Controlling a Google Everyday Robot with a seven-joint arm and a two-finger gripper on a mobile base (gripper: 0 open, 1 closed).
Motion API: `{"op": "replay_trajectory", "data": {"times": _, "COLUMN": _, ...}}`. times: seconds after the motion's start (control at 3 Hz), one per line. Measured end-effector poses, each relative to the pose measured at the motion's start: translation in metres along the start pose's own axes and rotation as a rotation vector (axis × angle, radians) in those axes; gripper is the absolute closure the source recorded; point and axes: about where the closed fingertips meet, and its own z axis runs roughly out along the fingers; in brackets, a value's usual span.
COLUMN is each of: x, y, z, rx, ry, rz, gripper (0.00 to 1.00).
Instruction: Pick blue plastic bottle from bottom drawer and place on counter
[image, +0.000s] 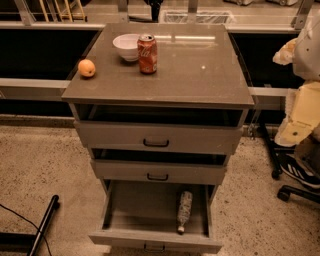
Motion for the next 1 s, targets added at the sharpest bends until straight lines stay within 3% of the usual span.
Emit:
{"op": "replay_trajectory", "data": {"times": 0.33, "x": 0.000, "y": 0.000, "z": 0.000, "rx": 0.000, "ry": 0.000, "rz": 0.000, "gripper": 0.00}}
{"op": "replay_trajectory", "data": {"times": 0.67, "x": 0.000, "y": 0.005, "z": 0.039, "rx": -0.048, "ry": -0.066, "rz": 0.023, "gripper": 0.00}}
{"op": "replay_trajectory", "data": {"times": 1.0, "x": 0.008, "y": 0.035, "z": 0.136, "rx": -0.121, "ry": -0.125, "rz": 0.123, "gripper": 0.00}}
